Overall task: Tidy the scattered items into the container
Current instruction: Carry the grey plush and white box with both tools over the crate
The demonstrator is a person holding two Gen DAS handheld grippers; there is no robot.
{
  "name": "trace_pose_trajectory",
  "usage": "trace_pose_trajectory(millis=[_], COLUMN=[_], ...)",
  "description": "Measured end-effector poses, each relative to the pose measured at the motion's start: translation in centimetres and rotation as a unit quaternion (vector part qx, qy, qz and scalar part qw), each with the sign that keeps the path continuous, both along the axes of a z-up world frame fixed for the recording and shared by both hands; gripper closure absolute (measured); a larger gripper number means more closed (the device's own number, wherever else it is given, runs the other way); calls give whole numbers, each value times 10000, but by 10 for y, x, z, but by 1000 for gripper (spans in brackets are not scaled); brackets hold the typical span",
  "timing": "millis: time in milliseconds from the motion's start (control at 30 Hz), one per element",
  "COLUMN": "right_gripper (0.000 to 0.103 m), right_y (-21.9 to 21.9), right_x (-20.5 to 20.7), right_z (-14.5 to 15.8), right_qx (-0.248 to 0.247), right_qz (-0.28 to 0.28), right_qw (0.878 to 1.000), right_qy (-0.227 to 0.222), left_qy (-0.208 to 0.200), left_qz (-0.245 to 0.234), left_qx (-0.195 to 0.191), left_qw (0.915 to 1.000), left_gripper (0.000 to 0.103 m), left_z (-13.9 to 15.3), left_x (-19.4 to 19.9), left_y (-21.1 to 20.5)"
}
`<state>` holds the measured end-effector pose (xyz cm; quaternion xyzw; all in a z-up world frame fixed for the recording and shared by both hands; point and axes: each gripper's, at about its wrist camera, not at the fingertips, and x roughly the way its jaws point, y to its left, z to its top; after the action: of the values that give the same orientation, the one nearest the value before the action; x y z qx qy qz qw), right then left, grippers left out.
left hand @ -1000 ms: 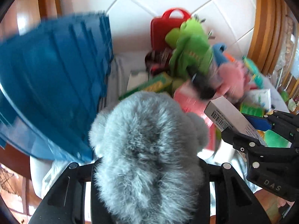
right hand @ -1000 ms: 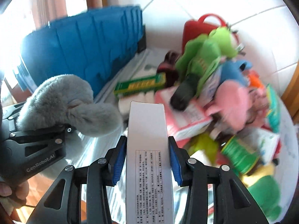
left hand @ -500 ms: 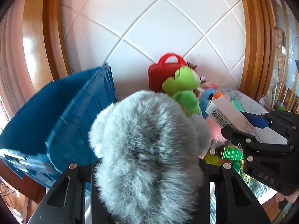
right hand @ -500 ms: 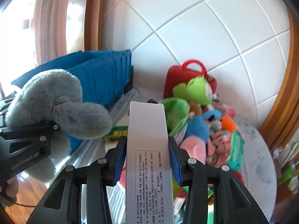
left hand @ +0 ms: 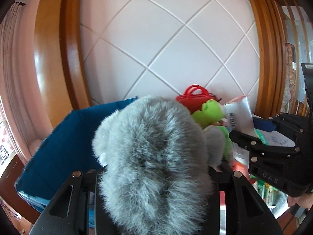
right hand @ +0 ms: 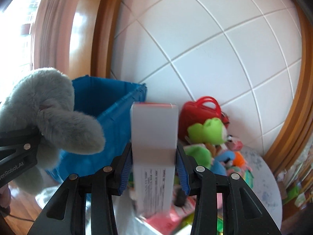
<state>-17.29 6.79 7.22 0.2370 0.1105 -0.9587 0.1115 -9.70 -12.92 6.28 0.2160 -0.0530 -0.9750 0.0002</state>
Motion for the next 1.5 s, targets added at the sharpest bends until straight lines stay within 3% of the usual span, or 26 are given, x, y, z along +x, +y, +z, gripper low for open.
trace_pose_trajectory(millis=[267, 467, 700, 867, 1000, 1133, 1333, 1433, 1500], right_gripper=[62, 62, 62, 62, 62, 62, 62, 62, 62], right_y=[-91, -145, -211, -253, -279, -287, -296, -298, -297], right_x=[-57, -99, -160, -210, -257, -287, -304, -303, -303], right_z=[18, 40, 25, 2, -41, -105, -197, -217, -227], right_qx=[128, 147, -2, -94, 138, 471, 1056, 1038, 1043], right_qz=[369, 1051, 1390, 1224, 867, 558, 459, 520, 542], right_qw=[9992, 9944, 9871, 9825, 9780, 9614, 9143, 8988, 8920], right_qy=[-17, -21, -791, -1398, -1890, -2654, -3883, -4227, -4365], left_qy=[-84, -337, -769, -1509, -2540, -3646, -4960, -5385, -5550], left_qz=[686, 1334, 1632, 1399, 1254, 1140, 1122, 1126, 1120], left_qx=[35, 15, 18, 126, 269, 208, 304, 140, 89], left_qw=[9976, 9905, 9836, 9785, 9587, 9239, 8605, 8350, 8242], left_gripper=[63, 63, 63, 63, 63, 63, 63, 62, 62], left_z=[4, 1, -3, -14, -53, -119, -221, -253, -263], left_x=[-28, -55, -94, -152, -216, -266, -280, -273, -274], left_y=[-84, -140, -211, -261, -286, -291, -287, -283, -277])
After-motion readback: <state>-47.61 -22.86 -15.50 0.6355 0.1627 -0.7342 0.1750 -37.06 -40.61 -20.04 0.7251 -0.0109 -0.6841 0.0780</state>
